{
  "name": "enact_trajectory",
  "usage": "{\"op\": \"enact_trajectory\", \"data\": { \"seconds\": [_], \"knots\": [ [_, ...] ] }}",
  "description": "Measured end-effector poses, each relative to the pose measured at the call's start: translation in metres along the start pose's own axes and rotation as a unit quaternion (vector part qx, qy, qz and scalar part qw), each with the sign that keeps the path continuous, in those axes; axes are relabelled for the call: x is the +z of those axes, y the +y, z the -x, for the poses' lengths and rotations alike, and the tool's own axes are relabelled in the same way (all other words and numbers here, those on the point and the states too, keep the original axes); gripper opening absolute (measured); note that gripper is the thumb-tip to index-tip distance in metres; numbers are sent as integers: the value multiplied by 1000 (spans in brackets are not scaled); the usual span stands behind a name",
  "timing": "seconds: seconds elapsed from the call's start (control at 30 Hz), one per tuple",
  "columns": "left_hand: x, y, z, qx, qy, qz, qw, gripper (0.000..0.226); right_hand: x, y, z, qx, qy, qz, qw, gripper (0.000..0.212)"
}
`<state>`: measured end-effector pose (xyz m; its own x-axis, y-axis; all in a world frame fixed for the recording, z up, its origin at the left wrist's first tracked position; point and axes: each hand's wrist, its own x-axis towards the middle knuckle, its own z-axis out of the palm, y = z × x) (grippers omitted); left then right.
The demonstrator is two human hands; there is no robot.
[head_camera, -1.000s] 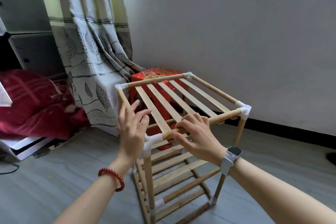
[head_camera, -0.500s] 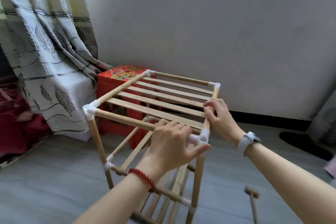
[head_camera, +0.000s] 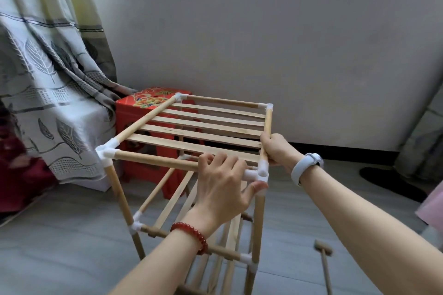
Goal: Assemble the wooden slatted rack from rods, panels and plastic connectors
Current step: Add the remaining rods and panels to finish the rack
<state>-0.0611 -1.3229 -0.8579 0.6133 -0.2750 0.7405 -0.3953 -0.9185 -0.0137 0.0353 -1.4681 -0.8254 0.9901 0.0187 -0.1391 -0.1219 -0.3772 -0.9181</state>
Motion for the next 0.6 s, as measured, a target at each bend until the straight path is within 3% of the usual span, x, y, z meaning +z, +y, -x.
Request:
{"op": "enact_trajectory", "data": {
  "seconds": [0.13,0.23,0.3,0.6],
  "knots": [
    [1,8,-7,-45,-33,39,998,46,-6,11,20,-75,-33,-25,996,26],
    [9,13,-16,-6,-38,85,996,21,-15,31,38,-81,-75,-132,985,27],
    [15,19,-22,-7,-47,134,990,17,-24,44,48,-85,-93,-182,975,27],
    [51,52,-50,18,-33,184,982,22,-61,67,41,-160,-4,-95,983,28]
  ]
}}
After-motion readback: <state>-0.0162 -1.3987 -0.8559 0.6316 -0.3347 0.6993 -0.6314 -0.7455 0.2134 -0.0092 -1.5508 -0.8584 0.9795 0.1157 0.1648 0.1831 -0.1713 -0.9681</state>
